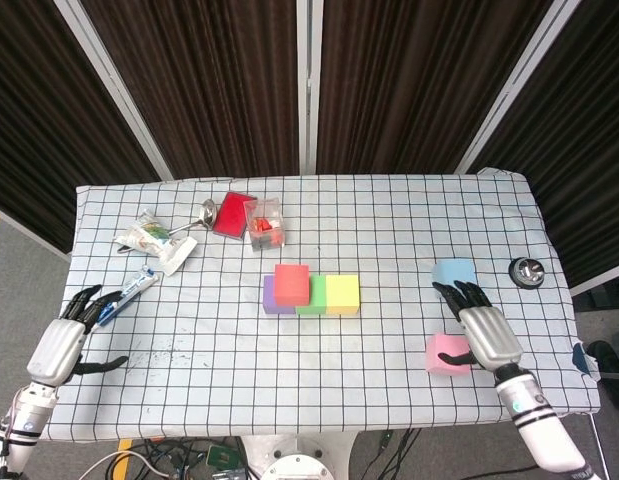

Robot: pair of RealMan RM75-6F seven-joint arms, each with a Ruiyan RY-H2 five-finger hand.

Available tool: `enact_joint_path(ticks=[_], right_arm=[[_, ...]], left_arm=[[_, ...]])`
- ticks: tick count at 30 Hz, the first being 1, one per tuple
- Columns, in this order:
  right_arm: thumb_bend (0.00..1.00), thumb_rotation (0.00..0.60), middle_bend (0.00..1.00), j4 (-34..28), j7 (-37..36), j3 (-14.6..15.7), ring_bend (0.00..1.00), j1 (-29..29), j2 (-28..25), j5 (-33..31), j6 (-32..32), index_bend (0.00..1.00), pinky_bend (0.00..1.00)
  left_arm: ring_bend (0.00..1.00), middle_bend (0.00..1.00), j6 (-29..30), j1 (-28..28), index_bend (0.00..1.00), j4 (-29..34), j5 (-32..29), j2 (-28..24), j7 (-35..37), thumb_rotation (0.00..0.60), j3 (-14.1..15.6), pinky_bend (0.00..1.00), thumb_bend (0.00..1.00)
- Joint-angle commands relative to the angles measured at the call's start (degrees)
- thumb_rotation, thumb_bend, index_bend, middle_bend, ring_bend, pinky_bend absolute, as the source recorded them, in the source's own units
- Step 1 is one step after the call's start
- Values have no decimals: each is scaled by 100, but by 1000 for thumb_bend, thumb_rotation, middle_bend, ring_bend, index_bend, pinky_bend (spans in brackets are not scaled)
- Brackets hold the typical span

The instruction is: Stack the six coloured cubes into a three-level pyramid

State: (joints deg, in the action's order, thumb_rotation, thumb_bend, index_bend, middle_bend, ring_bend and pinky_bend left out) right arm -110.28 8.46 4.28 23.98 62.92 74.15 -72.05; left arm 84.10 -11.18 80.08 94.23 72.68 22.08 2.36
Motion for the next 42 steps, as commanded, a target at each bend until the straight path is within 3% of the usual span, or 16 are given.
enact_joint_path(ticks=[1,8,16,27,31,37,42], right_arm=[[0,600,109,441,-180,312,0,-532,244,322,-441,0,0],[0,600,125,1022,-557,340,0,-910,465,240,-417,0,0],[0,600,179,1540,-624,115,0,-990,898,428,-364,0,0],[31,600,255,1859,-527,-162,0,-983,1326,184,10,0,0],[61,600,325,1952,-642,-266,6,-1005,1463,165,31,0,0],[133,600,529,1957,-1102,-385,100,-1073,1449,357,-84,0,0],[136,600,544,1580,-1324,-621,109,-1034,1071,612,-315,0,0]], left_arm=[[12,179,-27,-8,116,17,15,15,-11,600,20,63,0],[12,178,-77,-5,116,61,46,65,-51,600,79,63,0],[12,179,-130,-8,116,29,23,115,-80,600,97,63,0],[12,179,-169,-14,116,-10,12,101,-20,600,116,63,0],[12,179,-184,-22,116,-2,15,93,-26,600,119,63,0],[12,179,-199,-45,117,53,50,51,24,600,135,62,0],[12,179,-206,-50,117,87,56,40,38,600,145,62,0]])
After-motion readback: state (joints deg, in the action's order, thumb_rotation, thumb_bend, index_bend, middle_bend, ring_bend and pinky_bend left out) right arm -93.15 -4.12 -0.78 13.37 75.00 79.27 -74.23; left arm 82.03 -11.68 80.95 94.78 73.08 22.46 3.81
